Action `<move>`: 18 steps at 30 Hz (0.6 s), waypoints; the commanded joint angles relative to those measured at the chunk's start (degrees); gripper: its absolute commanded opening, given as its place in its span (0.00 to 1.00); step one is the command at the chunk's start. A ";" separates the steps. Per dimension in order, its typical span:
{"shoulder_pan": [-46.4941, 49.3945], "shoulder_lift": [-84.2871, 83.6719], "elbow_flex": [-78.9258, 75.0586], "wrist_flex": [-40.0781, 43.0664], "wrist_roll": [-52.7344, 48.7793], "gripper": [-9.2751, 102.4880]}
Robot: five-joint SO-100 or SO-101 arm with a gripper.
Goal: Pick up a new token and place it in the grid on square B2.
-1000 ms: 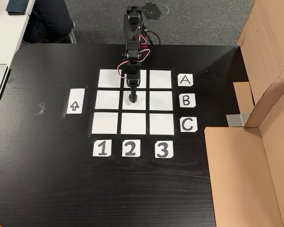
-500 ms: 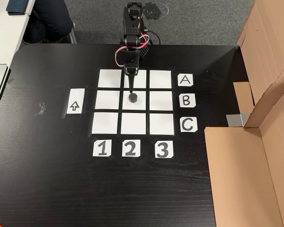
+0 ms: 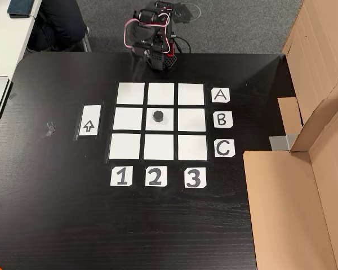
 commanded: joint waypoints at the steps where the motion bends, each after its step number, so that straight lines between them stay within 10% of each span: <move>1: 10.37 6.59 -2.11 0.26 -2.02 0.44; 18: 55.72 26.89 1.67 2.02 -6.06 0.44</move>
